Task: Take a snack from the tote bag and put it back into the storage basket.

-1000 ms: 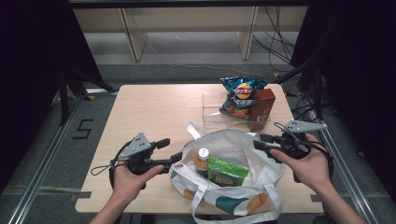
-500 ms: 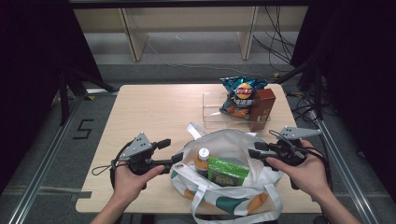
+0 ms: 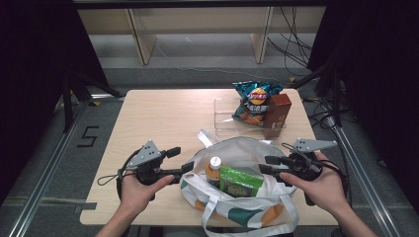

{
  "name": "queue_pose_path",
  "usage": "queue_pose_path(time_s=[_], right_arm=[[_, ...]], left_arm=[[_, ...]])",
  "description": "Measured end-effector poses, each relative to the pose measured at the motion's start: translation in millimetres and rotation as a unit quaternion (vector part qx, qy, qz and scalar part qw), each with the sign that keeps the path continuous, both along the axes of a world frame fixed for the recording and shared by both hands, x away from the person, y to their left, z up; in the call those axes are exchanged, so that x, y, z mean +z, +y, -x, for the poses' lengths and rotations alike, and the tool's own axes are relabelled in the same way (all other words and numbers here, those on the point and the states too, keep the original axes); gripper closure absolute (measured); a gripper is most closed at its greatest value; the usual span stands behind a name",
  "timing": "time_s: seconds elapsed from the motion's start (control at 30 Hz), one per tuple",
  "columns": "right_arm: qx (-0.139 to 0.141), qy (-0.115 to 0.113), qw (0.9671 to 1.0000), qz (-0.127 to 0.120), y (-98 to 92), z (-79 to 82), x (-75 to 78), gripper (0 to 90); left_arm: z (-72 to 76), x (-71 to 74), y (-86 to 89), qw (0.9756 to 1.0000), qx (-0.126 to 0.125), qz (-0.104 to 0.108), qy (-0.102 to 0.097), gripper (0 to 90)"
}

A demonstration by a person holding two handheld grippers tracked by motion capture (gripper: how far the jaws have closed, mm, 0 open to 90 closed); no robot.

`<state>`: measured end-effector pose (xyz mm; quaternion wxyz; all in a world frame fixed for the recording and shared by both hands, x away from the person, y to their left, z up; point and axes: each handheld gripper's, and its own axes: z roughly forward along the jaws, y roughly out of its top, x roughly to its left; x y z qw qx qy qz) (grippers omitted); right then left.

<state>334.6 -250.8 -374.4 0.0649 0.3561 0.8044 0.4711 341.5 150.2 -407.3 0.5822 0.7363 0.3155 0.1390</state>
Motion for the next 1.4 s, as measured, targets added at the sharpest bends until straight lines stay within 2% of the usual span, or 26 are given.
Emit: queue_pose_path(time_s=[0.07,0.1,0.23,0.27,0.33,0.37,0.4,0.47,0.53,0.57,0.63,0.67,0.7,0.73,0.77,0.83,0.9,0.93,1.0,1.03,1.1,1.13,1.2,1.27,1.37,1.4], right_arm=[[0.003,0.002,1.0,0.006,0.5,1.7,-0.2,56.5],[0.011,-0.006,0.9999,0.01,-0.2,0.9,-0.6,56.4],[0.018,-0.001,0.9998,0.006,2.1,2.6,-2.3,55.9],[0.027,-0.008,0.9996,0.009,1.7,1.7,-2.7,55.9],[0.024,0.012,0.9996,0.0,4.6,3.9,-3.2,55.7],[0.024,0.014,0.9996,0.002,4.7,4.4,-3.0,55.7],[0.018,0.006,0.9998,-0.002,6.0,4.7,-4.4,55.7],[0.025,0.017,0.9995,0.004,5.6,5.2,-3.4,55.6],[0.021,0.009,0.9997,0.002,7.3,5.8,-5.3,55.4],[0.035,0.003,0.9994,0.009,5.6,4.7,-4.5,55.4],[0.038,0.004,0.9992,0.008,6.5,5.5,-4.3,55.4],[0.037,0.013,0.9992,0.003,7.8,7.3,-4.1,55.4],[0.038,0.011,0.9992,0.0,9.1,7.5,-4.5,55.4],[0.032,0.018,0.9993,0.006,9.5,9.6,-3.3,55.4],[0.046,0.002,0.9989,0.011,9.0,7.5,-4.6,55.4],[0.046,0.008,0.9988,0.016,10.5,8.8,-5.2,55.5],[0.051,0.001,0.9985,0.022,11.3,8.0,-7.2,55.8],[0.049,0.02,0.9985,0.015,12.9,10.2,-7.5,55.8],[0.049,0.025,0.9984,0.014,14.4,11.3,-8.5,56.3],[0.054,0.014,0.9983,0.019,14.3,9.8,-10.2,56.4],[0.058,0.016,0.9979,0.025,14.6,10.3,-11.5,57.1],[0.054,0.028,0.998,0.02,16.4,12.3,-12.6,57.4],[0.06,0.02,0.9977,0.025,16.7,11.3,-14.3,57.7],[0.06,0.035,0.9973,0.026,17.8,13.3,-15.3,58.2],[0.067,0.036,0.9967,0.027,17.7,12.3,-17.8,58.4],[0.07,0.027,0.9965,0.037,17.3,11.1,-20.0,58.8]], left_arm=[[-0.5,-0.2,-0.2,1.0,-0.003,0.003,-0.001,28.9],[-0.4,0.0,-0.3,1.0,-0.002,0.003,-0.001,28.9],[-0.1,0.0,0.0,1.0,0.0,-0.002,0.0,28.9],[-0.1,-0.2,0.1,1.0,0.0,-0.003,0.0,28.9],[0.0,-0.4,0.1,1.0,0.001,-0.002,0.001,28.9],[0.0,-0.2,0.2,1.0,0.0,-0.003,0.0,28.9],[0.0,-0.1,0.1,1.0,-0.001,0.0,-0.001,28.9],[-0.4,0.1,0.4,1.0,-0.004,0.0,-0.004,28.9],[0.0,-0.2,0.2,1.0,-0.001,0.003,0.0,28.8],[-0.2,-0.3,0.3,1.0,-0.002,0.001,-0.001,28.8],[0.6,-0.3,-0.1,1.0,0.005,0.002,0.005,28.8],[0.2,-0.1,0.0,1.0,0.002,0.0,0.002,28.8],[0.0,0.0,0.1,1.0,0.0,-0.001,0.0,28.8],[0.1,0.0,0.0,1.0,0.0,-0.001,0.0,28.8],[-0.1,-0.1,-0.1,1.0,-0.001,0.0,-0.001,28.8],[-0.3,-0.2,0.0,1.0,-0.002,0.002,-0.001,28.8],[-0.2,-0.1,0.2,1.0,-0.003,0.002,-0.002,28.8],[-0.5,0.1,0.6,1.0,-0.005,0.0,-0.005,28.8],[0.0,-0.1,0.2,1.0,-0.002,0.003,-0.001,28.8],[0.4,-0.3,-0.2,1.0,0.001,0.005,0.003,28.8],[0.3,-0.4,-0.3,1.0,0.002,0.005,0.004,28.8],[-0.3,-0.1,0.3,1.0,-0.003,0.001,-0.002,28.8],[-0.3,-0.2,0.2,1.0,-0.002,0.001,-0.002,28.8],[0.1,0.0,0.3,1.0,0.0,-0.003,-0.001,28.8],[0.1,-0.1,0.4,1.0,0.0,-0.003,-0.001,28.8],[-0.1,-0.4,0.1,1.0,-0.002,0.0,-0.002,28.8]])
